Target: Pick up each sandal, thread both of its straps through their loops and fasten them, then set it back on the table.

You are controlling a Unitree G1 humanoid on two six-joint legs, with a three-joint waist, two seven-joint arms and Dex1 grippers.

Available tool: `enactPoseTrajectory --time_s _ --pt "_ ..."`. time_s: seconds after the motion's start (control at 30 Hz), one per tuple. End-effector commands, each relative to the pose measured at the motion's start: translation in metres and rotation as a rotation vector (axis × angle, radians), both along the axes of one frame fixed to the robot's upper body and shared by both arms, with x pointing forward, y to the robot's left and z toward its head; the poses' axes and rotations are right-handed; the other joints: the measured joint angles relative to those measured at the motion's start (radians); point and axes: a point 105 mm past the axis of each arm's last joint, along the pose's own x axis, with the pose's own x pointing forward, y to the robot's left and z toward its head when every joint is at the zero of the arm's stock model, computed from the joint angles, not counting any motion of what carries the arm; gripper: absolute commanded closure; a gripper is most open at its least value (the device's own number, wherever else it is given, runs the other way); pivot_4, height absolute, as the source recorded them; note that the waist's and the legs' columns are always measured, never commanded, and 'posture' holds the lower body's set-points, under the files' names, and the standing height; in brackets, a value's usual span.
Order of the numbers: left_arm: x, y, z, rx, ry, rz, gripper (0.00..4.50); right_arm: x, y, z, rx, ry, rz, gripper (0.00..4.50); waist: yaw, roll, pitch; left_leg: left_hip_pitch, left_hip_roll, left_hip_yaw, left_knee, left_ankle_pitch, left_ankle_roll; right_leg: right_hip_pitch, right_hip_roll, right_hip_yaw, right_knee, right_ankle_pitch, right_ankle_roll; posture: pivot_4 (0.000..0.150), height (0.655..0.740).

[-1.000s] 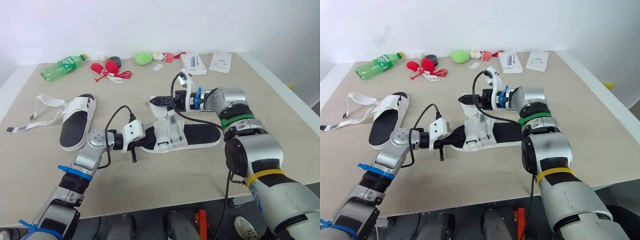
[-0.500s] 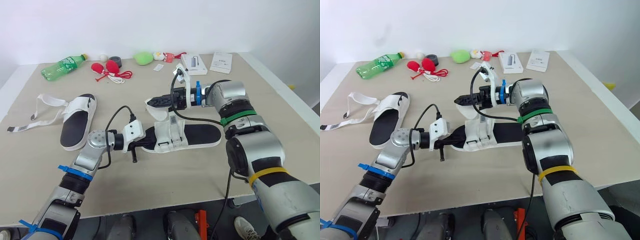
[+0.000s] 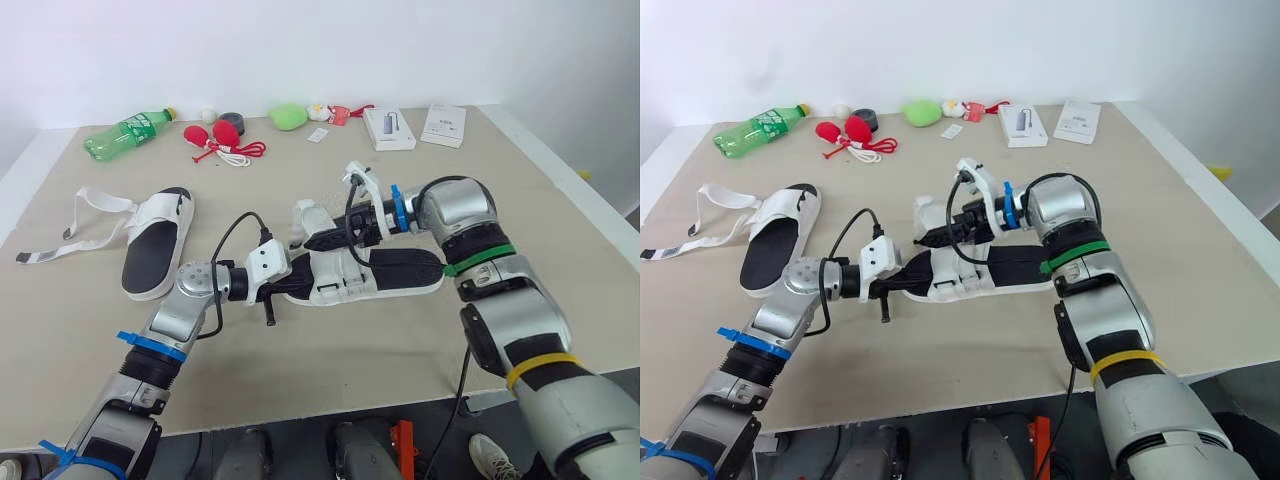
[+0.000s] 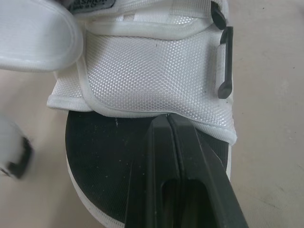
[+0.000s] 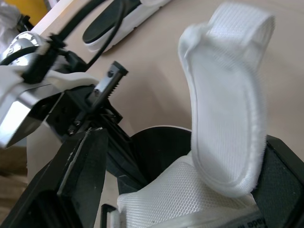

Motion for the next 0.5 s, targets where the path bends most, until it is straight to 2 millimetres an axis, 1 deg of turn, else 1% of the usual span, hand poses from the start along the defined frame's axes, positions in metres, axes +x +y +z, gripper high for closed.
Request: enactPoseTrajectory --time_s 0.03,0.1,0.17,0.23,0.3,0.4,0.47,0.5 --pt "-0.004 -0.003 -0.004 0.008 0.013 -0.015 4.50 -0.008 0.005 0.021 0.047 -0.047 0.064 0.06 0.000 0.000 0.000 0.000 0.000 0.000 0.000 0.000 0.000 0.000 0.000 0.000 0.000 0.000 0.000 0.150 0.7400" --pt "-0.004 -0.003 -0.004 0.008 0.013 -0.013 4.50 -0.013 0.008 0.026 0.061 -0.041 0.093 0.06 0.000 0.000 0.000 0.000 0.000 0.000 0.000 0.000 0.000 0.000 0.000 0.000 0.000 0.000 0.000 0.150 0.7400" --pt "-0.004 -0.003 -0.004 0.007 0.013 -0.011 4.50 -0.018 0.010 0.026 0.057 -0.029 0.117 0.06 0.000 0.000 0.000 0.000 0.000 0.000 0.000 0.000 0.000 0.000 0.000 -0.001 0.000 0.000 0.000 0.150 0.7400" --pt "-0.004 -0.002 -0.003 0.006 0.014 -0.010 4.50 -0.021 0.011 0.021 0.040 -0.018 0.130 0.06 0.000 0.000 0.000 0.000 0.000 0.000 0.000 0.000 0.000 0.000 0.000 -0.001 0.000 0.000 0.000 0.150 0.7400" --pt "-0.003 -0.003 -0.002 -0.002 0.018 -0.007 4.50 -0.019 0.012 0.012 0.016 -0.005 0.118 0.06 0.000 0.000 0.000 0.000 0.000 0.000 0.000 0.000 0.000 0.000 -0.001 -0.001 0.000 0.000 0.000 0.150 0.7400" --pt "-0.003 -0.004 -0.002 -0.006 0.020 -0.006 4.50 -0.016 0.015 0.008 0.023 0.019 0.083 0.77 0.000 0.000 0.000 0.000 0.000 0.000 0.001 0.000 0.000 0.000 -0.001 -0.001 0.000 0.000 0.000 0.150 0.7400" --pt "-0.004 -0.004 -0.003 -0.007 0.023 -0.006 4.50 -0.017 0.019 0.010 0.047 0.056 0.079 1.62 0.000 0.000 0.000 0.000 0.000 0.000 0.001 0.000 0.000 0.000 -0.001 -0.001 0.000 0.000 0.000 0.150 0.7400" --pt "-0.004 -0.004 -0.003 -0.007 0.024 -0.006 4.50 -0.017 0.020 0.011 0.056 0.068 0.078 1.93 0.000 0.000 0.000 0.000 0.000 0.000 0.001 0.000 0.000 0.000 -0.001 -0.001 0.000 0.000 0.000 0.150 0.7400"
